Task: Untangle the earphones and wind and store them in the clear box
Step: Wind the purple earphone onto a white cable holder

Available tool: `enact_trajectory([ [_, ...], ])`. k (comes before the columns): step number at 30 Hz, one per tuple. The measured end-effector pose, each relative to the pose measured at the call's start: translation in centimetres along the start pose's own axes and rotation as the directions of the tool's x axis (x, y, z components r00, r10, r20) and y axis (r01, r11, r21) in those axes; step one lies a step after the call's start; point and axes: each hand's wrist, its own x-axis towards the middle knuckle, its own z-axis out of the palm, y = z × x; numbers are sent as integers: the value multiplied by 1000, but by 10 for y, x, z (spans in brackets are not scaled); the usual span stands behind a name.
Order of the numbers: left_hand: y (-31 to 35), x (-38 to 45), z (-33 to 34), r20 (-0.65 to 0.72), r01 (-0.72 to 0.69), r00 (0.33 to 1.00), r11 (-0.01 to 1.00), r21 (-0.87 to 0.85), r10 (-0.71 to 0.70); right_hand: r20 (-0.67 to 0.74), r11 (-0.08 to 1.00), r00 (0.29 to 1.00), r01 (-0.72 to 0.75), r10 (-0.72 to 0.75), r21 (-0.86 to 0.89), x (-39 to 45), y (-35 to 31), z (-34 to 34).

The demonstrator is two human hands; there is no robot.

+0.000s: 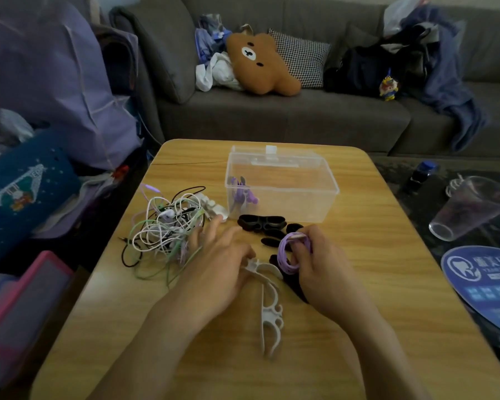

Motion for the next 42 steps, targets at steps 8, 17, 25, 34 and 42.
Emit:
enact_trajectory([
  [8, -3, -11, -20, -283, -28, 957, 946, -324, -69, -222, 966, 973, 107, -54, 237, 0, 2, 5],
  [17, 11, -10, -10, -648, -200, 753, 898, -391, -115, 108, 300, 966, -178, 235, 937, -7, -19, 3],
  [25, 13, -9, -7, -620, -293, 765, 762, -577, -176, 307, 95, 937, -325, 170, 941, -2, -16, 6],
  [34, 17, -12, -13, -425, -226, 851, 514, -827, -309, 370, 136, 920, -386, 132, 912, -2, -14, -2],
  [42, 20, -10, -13, -324, -154, 876, 430, -890, -356, 385, 124, 916, -397, 114, 909, -3, -15, -6],
])
